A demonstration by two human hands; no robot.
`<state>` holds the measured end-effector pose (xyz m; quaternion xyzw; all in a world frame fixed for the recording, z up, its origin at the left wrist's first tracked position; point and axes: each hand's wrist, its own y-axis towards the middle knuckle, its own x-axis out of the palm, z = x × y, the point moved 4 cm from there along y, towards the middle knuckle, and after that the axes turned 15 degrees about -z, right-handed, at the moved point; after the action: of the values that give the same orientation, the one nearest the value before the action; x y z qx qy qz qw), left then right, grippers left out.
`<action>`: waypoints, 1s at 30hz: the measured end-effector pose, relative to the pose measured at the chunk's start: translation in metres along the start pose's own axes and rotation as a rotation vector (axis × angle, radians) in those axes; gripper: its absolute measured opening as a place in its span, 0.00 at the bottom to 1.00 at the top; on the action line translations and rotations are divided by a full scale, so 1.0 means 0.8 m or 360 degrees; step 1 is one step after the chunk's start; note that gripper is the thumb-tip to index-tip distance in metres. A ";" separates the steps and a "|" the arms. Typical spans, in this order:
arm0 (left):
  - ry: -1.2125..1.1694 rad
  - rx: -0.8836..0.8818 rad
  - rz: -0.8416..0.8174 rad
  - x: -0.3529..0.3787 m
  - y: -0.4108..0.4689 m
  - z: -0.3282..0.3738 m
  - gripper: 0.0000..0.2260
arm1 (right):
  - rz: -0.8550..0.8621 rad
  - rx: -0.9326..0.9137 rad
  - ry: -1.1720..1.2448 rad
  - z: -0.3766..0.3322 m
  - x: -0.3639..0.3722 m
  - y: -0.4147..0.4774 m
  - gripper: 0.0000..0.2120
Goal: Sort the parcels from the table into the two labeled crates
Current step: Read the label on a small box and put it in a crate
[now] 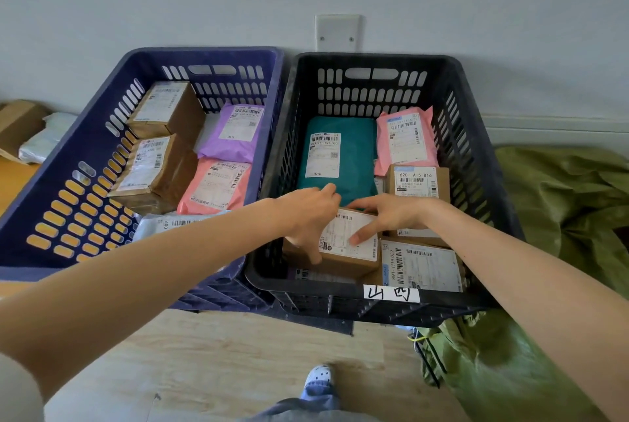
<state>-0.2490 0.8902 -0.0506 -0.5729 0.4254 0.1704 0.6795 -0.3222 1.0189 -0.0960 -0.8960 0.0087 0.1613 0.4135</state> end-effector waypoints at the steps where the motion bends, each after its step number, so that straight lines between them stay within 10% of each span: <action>1: -0.0026 -0.0006 -0.0026 0.004 0.001 0.000 0.41 | -0.0021 0.0020 -0.0054 0.000 0.001 0.001 0.33; 13: 0.0090 0.0068 -0.0262 0.022 -0.002 0.005 0.45 | -0.0059 0.0021 -0.0249 0.003 0.013 0.003 0.33; 21: 0.0439 0.0437 -0.0347 0.038 -0.033 0.013 0.27 | 0.0095 -0.0220 -0.0740 -0.012 0.037 -0.012 0.47; 30: 0.0528 0.0353 -0.0498 0.044 -0.029 0.019 0.23 | 0.0053 -0.0200 -0.1078 -0.008 0.055 -0.009 0.39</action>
<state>-0.2061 0.8884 -0.0634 -0.5738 0.4534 -0.0808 0.6773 -0.2774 1.0238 -0.0998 -0.8150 -0.1244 0.4566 0.3343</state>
